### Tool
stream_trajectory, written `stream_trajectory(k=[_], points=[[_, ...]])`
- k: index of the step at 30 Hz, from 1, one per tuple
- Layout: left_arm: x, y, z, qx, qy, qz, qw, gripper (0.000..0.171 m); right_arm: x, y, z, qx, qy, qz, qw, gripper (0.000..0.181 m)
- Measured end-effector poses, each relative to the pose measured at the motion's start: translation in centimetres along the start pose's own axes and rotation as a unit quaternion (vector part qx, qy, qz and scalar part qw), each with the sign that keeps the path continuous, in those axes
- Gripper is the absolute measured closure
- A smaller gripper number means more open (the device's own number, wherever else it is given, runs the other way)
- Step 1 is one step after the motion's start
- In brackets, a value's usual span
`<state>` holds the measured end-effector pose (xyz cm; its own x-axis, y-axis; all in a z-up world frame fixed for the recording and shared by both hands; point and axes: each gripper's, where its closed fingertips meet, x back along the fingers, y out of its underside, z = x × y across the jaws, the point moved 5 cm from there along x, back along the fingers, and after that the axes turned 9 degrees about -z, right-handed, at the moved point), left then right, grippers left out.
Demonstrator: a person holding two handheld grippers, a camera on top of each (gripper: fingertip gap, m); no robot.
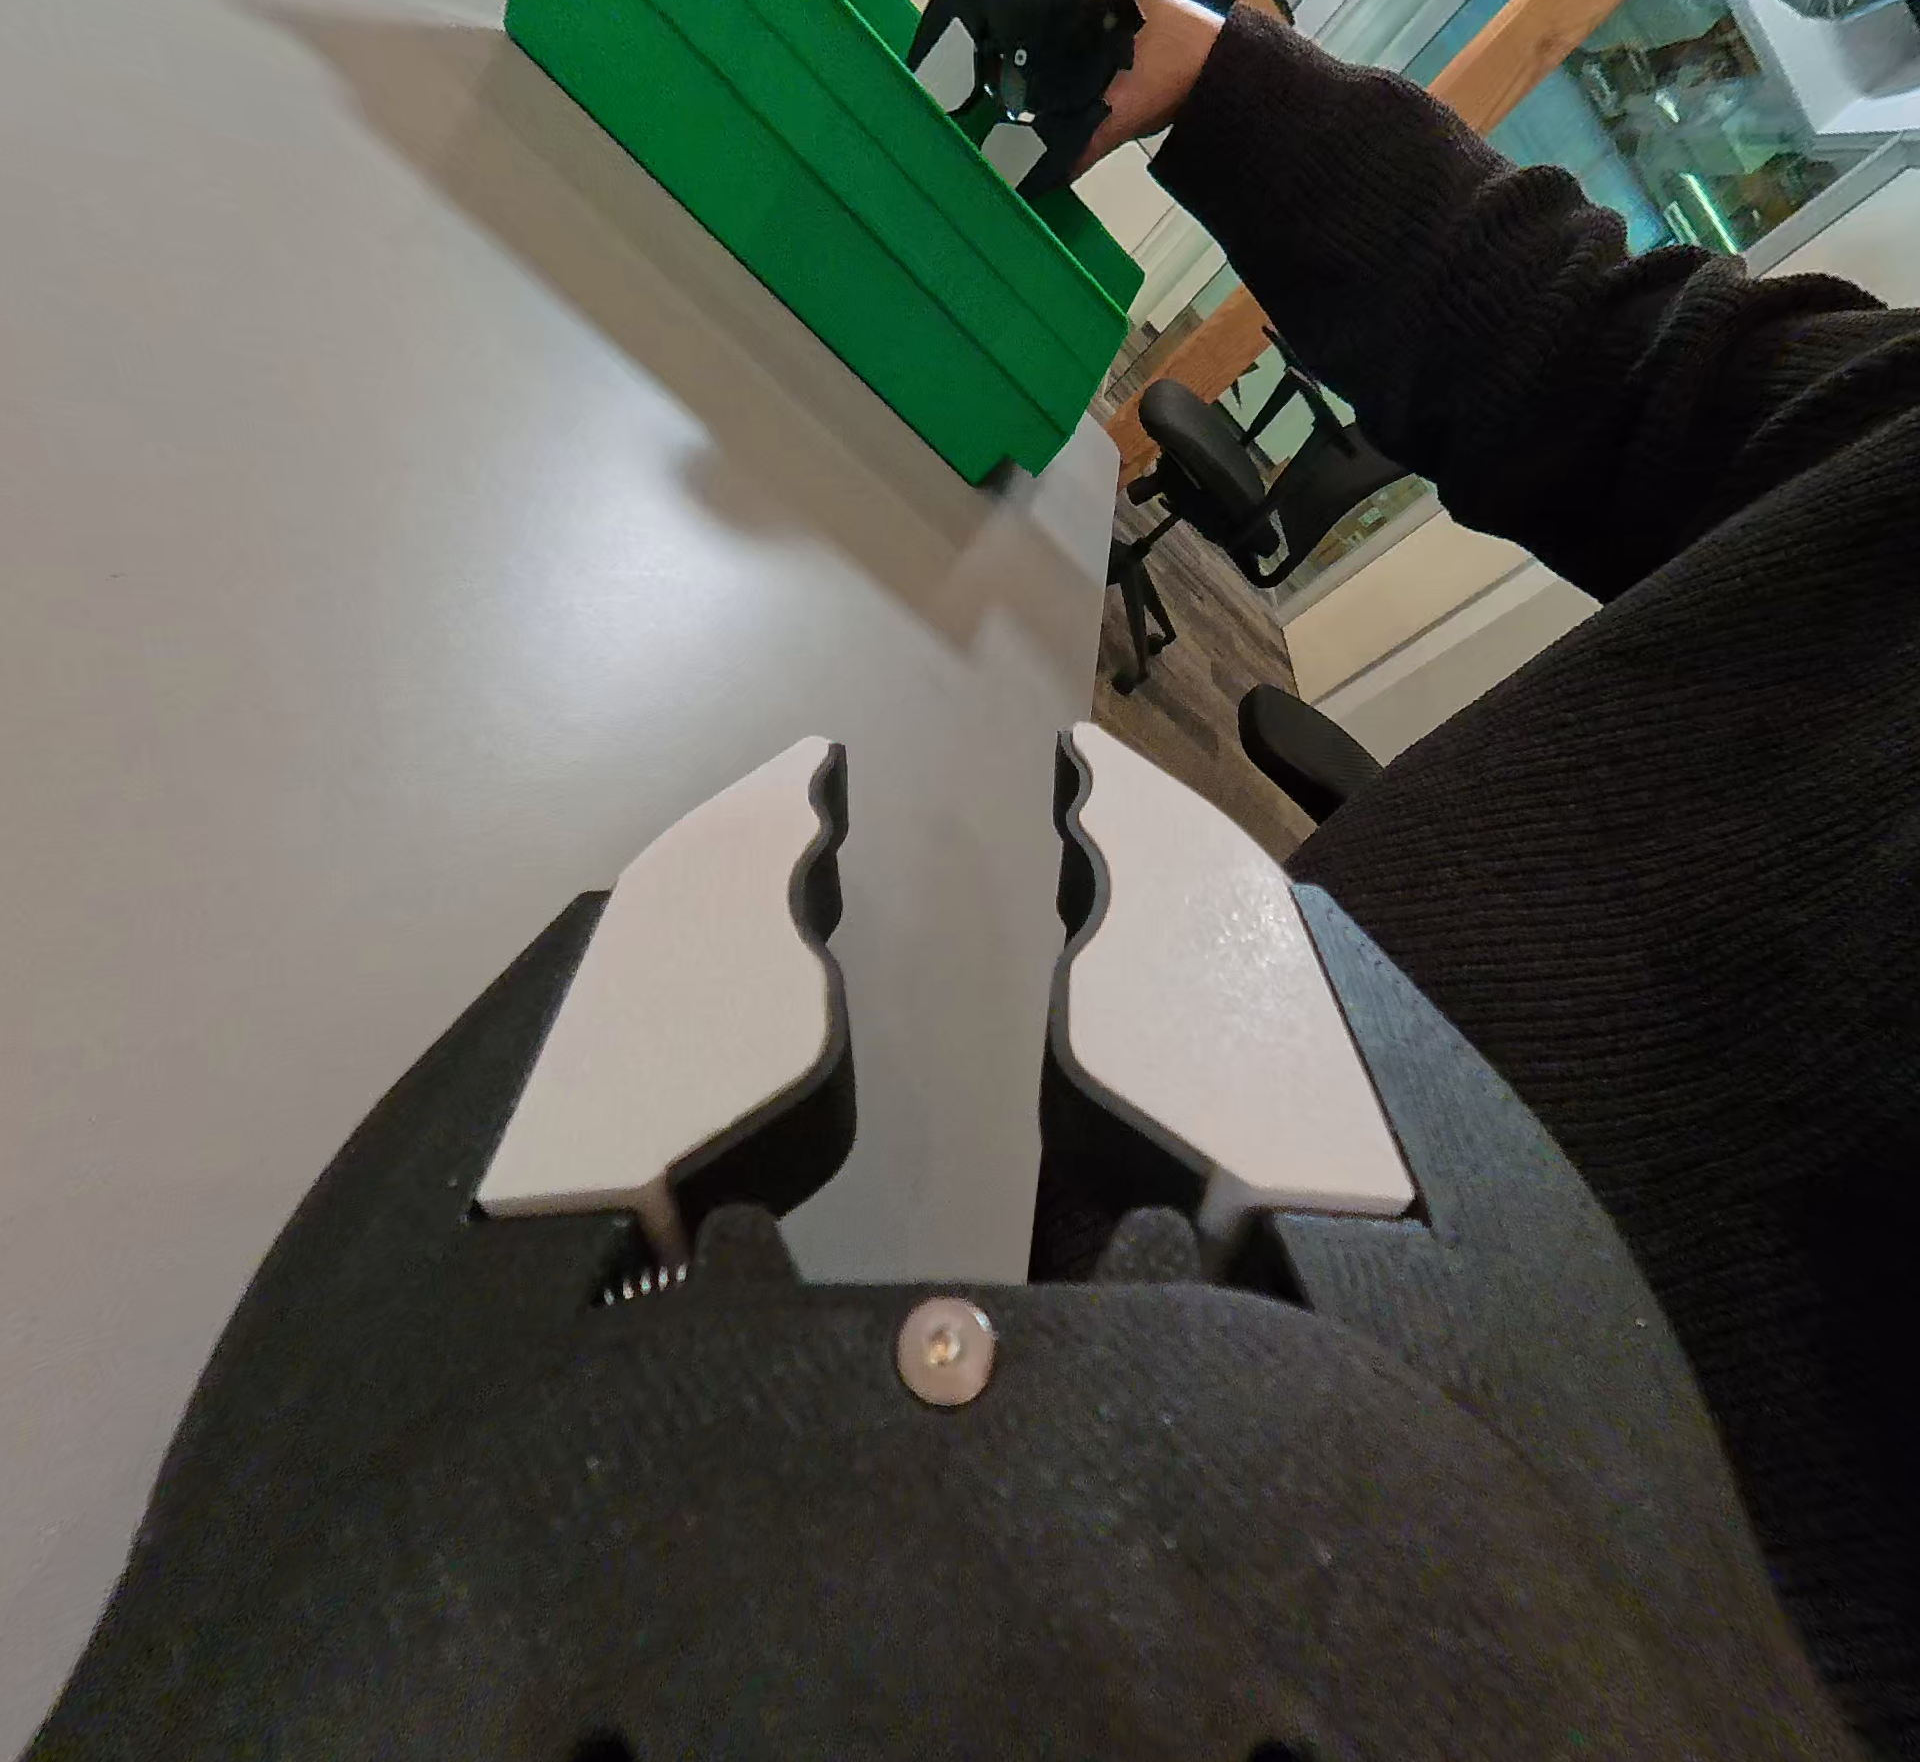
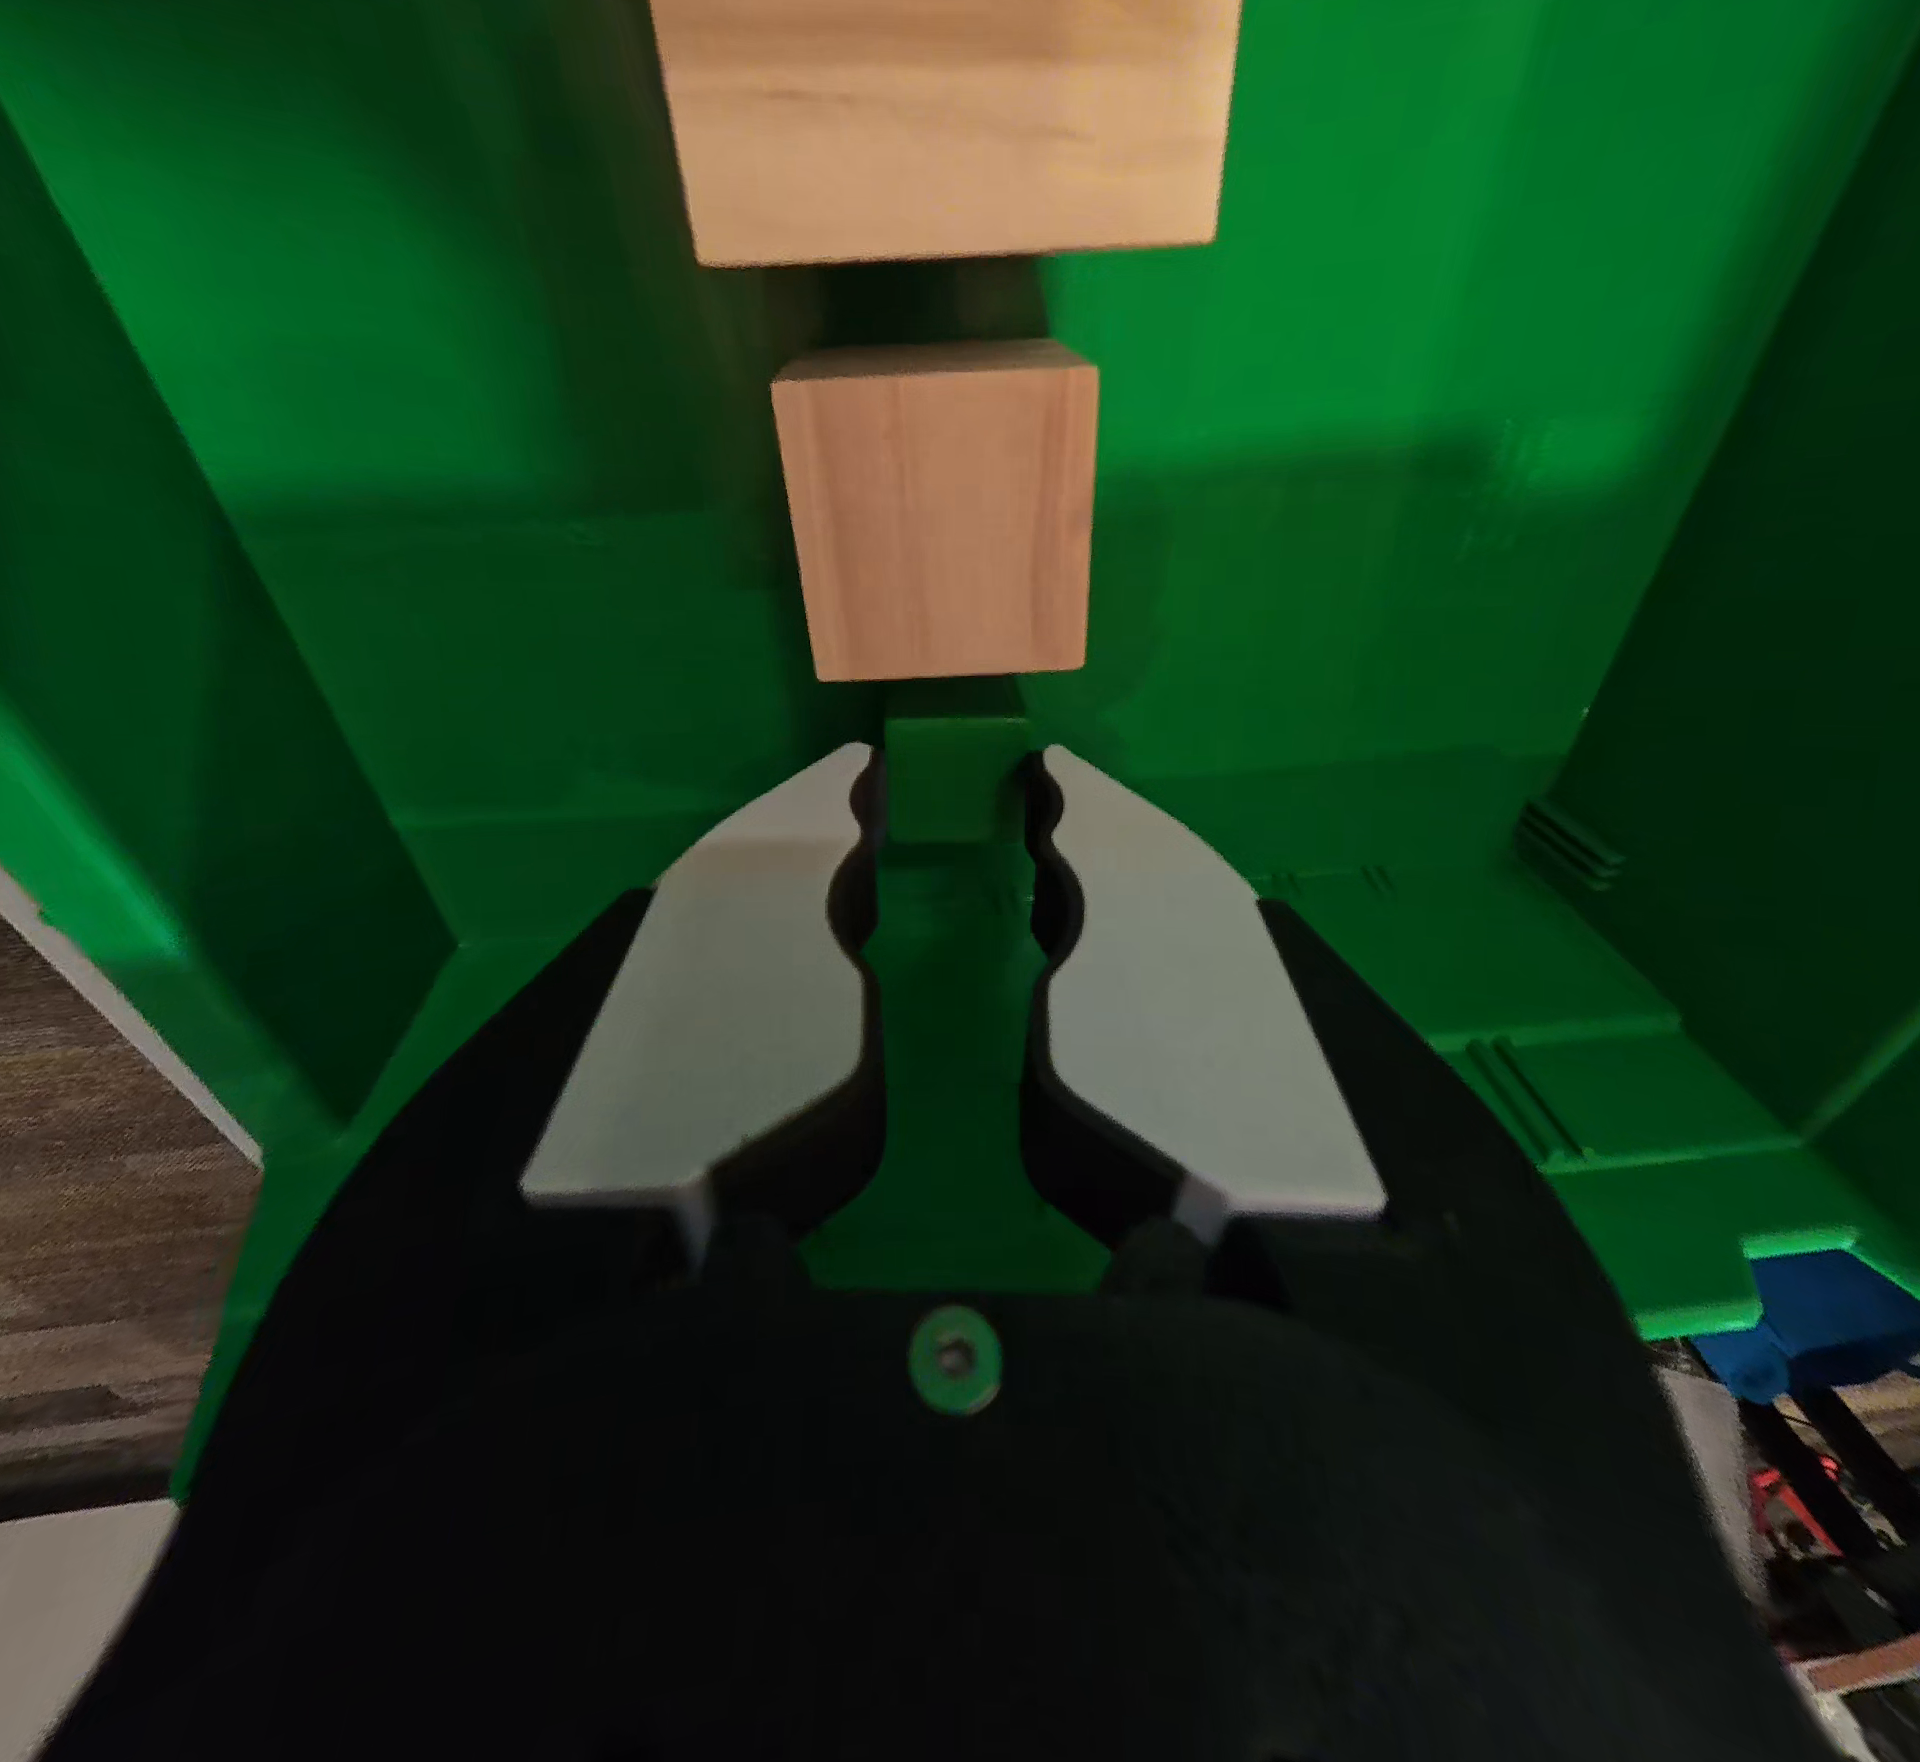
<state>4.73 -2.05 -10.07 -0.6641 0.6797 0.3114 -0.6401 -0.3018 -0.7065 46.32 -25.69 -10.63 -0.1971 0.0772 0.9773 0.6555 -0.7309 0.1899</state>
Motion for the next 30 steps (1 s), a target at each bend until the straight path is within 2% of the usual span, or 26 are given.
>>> stream_trajectory(k=[24, 30], points=[[-0.33, 0.27, -0.01, -0.001, 0.002, -0.013, 1.0, 0.133, -0.21, -0.52, -0.13, 0.001, 0.002, 0.0, 1.0, 0.154], [-0.34, 0.29, 0.0, -0.002, 0.003, -0.014, 1.0, 0.133, -0.49, -0.56, -0.3, -0.004, 0.003, 0.0, 1.0, 0.145]])
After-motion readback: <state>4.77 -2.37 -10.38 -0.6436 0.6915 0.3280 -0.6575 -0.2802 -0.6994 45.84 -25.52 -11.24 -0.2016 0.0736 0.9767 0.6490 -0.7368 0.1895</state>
